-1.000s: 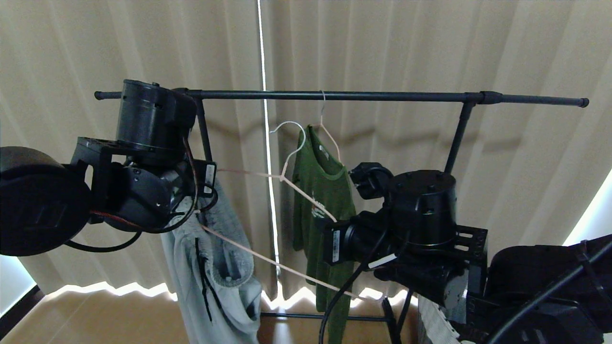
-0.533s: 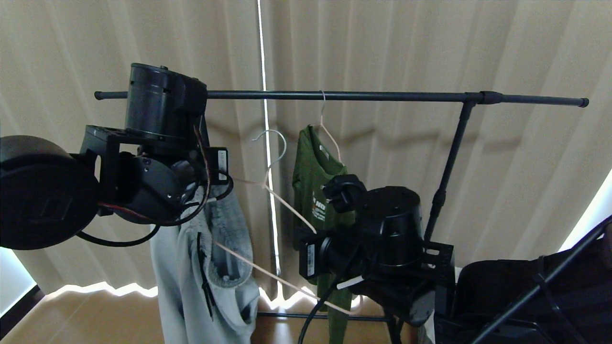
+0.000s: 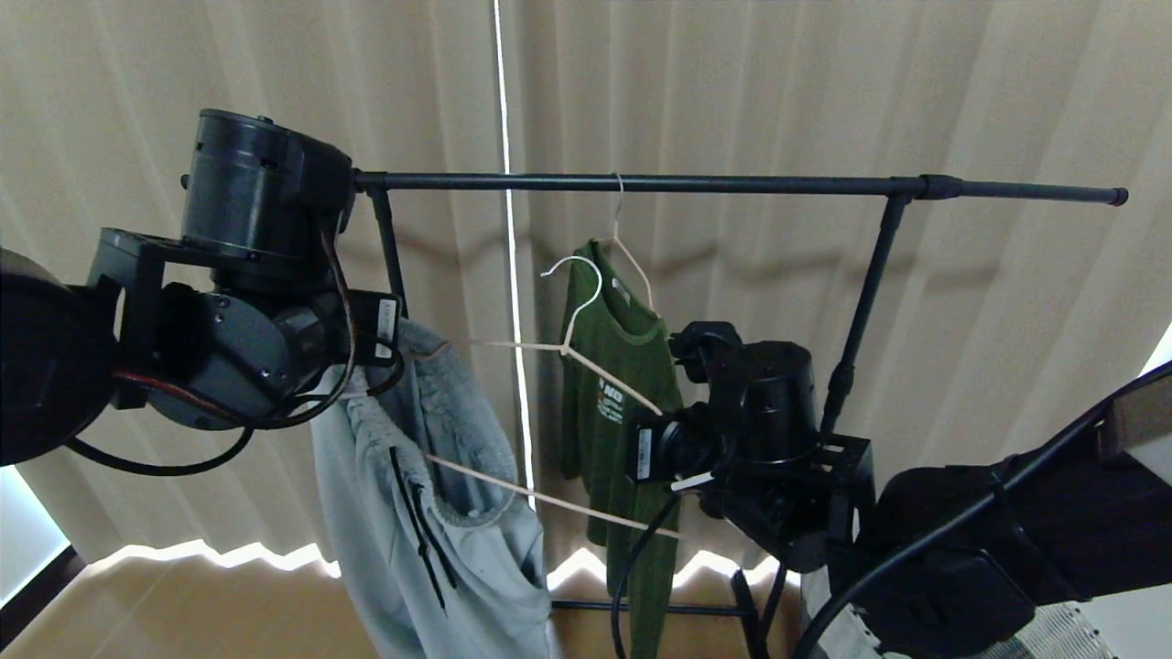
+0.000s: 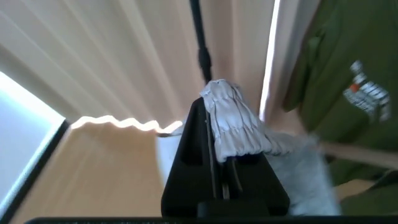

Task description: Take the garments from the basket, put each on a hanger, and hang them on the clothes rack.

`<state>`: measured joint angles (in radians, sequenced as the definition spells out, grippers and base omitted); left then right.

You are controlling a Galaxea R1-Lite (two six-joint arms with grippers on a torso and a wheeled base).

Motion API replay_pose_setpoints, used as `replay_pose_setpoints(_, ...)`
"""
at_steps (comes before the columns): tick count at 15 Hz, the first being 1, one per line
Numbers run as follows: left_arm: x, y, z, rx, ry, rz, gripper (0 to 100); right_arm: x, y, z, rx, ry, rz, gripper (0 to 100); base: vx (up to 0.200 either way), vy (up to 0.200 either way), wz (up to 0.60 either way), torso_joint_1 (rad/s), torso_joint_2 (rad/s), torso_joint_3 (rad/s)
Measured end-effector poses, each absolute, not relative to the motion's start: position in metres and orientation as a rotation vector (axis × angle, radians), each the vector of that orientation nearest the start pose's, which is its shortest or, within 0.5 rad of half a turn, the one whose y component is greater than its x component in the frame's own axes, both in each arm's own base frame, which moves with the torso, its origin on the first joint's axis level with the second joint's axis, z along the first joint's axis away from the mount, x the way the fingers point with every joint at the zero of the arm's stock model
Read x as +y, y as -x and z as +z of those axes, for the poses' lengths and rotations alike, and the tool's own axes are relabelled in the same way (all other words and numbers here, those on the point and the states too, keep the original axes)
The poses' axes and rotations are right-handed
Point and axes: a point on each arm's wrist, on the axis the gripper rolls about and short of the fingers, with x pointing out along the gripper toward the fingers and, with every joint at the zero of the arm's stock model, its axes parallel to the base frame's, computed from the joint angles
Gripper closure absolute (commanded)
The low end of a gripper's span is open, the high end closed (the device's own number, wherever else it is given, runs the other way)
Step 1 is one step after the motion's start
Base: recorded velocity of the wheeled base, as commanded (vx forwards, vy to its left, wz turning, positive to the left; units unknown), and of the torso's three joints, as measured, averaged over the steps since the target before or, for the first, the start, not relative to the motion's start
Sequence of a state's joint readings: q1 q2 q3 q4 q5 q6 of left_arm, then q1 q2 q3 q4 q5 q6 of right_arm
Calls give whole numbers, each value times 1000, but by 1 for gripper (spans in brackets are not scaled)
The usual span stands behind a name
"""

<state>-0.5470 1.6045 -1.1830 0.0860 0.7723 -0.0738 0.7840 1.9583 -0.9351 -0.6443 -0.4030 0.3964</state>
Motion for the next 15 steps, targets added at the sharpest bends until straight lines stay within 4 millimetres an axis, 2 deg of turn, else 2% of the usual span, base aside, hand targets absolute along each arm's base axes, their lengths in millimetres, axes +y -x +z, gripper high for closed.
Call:
replay_pose_setpoints(4, -144, -241, 252, 395, -228, 192, 100, 244, -271, 139, 318, -218, 291, 100, 0, 0, 0, 0, 0, 0)
replay_pose_setpoints(6, -164, -239, 256, 353, -168, 137, 100, 244, -269, 138, 317, -217, 294, 100, 0, 0, 0, 0, 0, 0)
replay_pose_setpoints(9, -189, -248, 263, 276, -94, 91, 100, 251, -261, 139, 316, -211, 324, 100, 0, 0, 0, 0, 0, 0)
replay_pose_setpoints(11, -200, -252, 260, 260, -77, 70, 100, 257, -257, 142, 306, -213, 347, 100, 0, 0, 0, 0, 0, 0)
replay_pose_setpoints(15, -220, -245, 252, 286, -57, -22, 100, 264, -254, 147, 213, -174, 397, 100, 0, 0, 0, 0, 0, 0)
